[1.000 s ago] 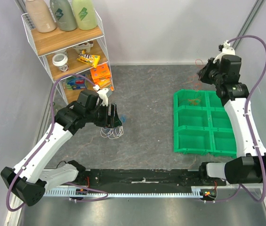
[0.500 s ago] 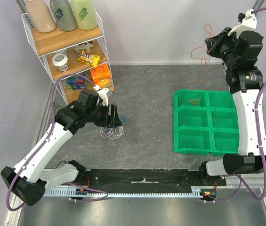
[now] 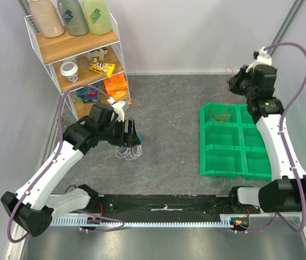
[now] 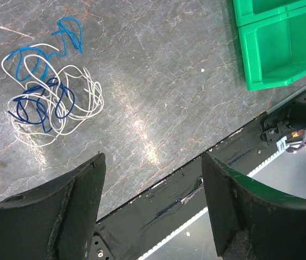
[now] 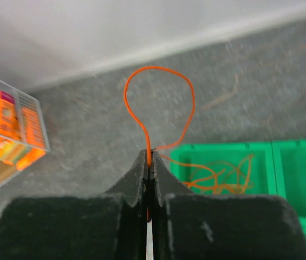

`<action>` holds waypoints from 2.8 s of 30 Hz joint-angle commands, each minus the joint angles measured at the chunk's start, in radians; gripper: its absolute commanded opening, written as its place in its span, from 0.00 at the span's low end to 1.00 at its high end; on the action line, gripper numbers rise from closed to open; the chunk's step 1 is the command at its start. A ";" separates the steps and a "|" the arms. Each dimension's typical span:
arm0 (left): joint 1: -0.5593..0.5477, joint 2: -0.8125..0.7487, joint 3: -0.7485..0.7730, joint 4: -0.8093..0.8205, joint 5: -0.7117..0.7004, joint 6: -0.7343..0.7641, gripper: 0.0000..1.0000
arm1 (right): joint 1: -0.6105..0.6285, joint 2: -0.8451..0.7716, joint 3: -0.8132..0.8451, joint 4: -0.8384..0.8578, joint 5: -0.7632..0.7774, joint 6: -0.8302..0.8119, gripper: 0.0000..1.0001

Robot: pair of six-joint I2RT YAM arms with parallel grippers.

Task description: Untangle the cables

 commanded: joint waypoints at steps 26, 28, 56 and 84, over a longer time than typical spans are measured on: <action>0.003 0.002 0.049 0.011 0.005 0.035 0.77 | 0.000 0.351 -0.278 0.018 0.111 0.084 0.00; 0.000 0.003 0.051 0.009 0.007 0.035 0.77 | 0.000 0.428 -0.215 -0.005 0.119 0.065 0.00; 0.003 0.011 0.048 0.006 0.018 0.039 0.77 | -0.133 0.264 -0.039 -0.407 0.222 -0.038 0.82; 0.002 -0.024 0.054 -0.009 -0.002 0.019 0.77 | -0.011 0.537 0.039 -0.257 0.272 -0.082 0.33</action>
